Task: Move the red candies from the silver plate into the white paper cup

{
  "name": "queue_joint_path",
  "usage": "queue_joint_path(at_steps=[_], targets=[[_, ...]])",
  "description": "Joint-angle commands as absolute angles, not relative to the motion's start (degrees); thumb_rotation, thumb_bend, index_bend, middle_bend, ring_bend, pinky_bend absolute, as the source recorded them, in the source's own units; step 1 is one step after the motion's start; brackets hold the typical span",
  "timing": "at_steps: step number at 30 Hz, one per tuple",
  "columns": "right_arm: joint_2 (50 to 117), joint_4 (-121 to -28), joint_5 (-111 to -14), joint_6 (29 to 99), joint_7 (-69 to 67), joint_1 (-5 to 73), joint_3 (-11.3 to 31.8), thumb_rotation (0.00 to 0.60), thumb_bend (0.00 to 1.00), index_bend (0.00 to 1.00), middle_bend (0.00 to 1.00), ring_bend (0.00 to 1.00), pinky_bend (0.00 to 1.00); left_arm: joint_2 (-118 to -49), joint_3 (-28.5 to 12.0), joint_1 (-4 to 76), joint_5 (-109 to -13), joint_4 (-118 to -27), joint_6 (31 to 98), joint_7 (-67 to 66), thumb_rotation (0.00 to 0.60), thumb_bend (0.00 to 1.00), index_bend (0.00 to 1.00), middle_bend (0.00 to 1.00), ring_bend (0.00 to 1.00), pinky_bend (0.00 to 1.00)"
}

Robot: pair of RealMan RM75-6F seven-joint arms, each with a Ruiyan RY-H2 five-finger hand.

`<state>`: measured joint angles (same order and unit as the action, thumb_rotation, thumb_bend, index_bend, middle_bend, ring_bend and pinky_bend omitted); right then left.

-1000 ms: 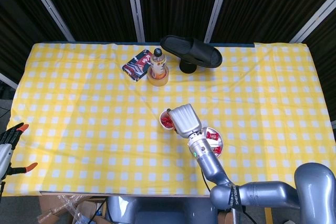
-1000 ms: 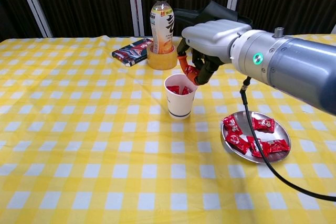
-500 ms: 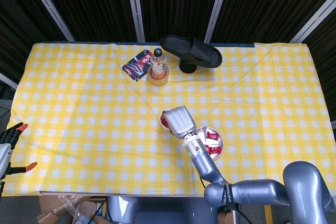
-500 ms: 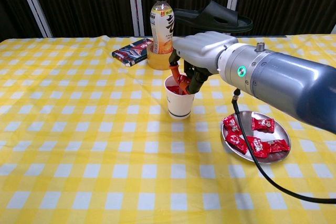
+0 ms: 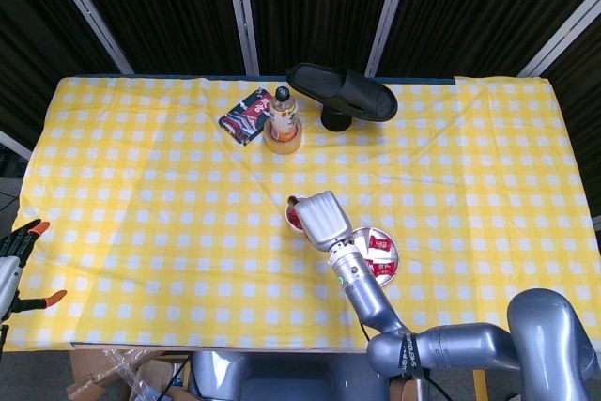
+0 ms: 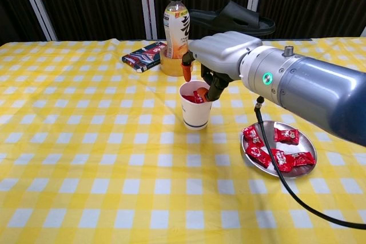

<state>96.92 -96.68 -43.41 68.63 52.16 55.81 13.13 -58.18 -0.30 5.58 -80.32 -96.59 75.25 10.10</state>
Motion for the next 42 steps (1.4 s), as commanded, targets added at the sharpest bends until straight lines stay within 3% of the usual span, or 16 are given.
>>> queue_joint_path(at_steps=[1,7,16,22,28,42], targets=[[95.77,-98.73,-44.62,70.12,52.35,54.97,12.33,0.6,0.51,0.37,0.82,0.93,0.98,-58.2,-0.34,5.57,-80.24,-96.61,75.26,10.09,0.6,0.03,0.0,0.0,0.0,0.0],[93.13,-103.51,-46.75,73.24,53.0,52.77,10.14,0.6,0.49,0.36,0.82,0.93,0.98,-58.18,-0.35,5.51,-80.18,-96.69,75.37,10.02,0.6,0.03,0.0,0.0,0.0,0.0],[88.75,-109.79,-52.49,77.24,52.97,46.9,1.9,0.6,0.45,0.36,0.82,0.93,0.98,-58.14,-0.26,5.28,-80.38,-96.93,75.8,9.81,0.6,0.03,0.0,0.0,0.0,0.0],[87.53,-111.36,-54.29,78.93,52.91,43.61,-1.32,0.6,0.37,0.35,0.82,0.93,0.98,-58.35,-0.35,5.07,-80.15,-97.08,76.25,9.13,0.6,0.03,0.0,0.0,0.0,0.0],[87.09,-110.62,-55.88,78.84,51.62,41.33,-2.85,0.6,0.3,0.35,0.82,0.93,0.98,-58.49,-0.4,4.94,-80.0,-97.22,76.48,8.74,0.6,0.03,0.0,0.0,0.0,0.0],[87.95,-104.34,-56.02,74.79,47.63,38.25,-2.82,0.6,0.29,0.35,0.82,0.93,0.98,-58.67,-0.45,4.85,-79.86,-97.29,76.58,8.27,0.6,0.03,0.0,0.0,0.0,0.0]])
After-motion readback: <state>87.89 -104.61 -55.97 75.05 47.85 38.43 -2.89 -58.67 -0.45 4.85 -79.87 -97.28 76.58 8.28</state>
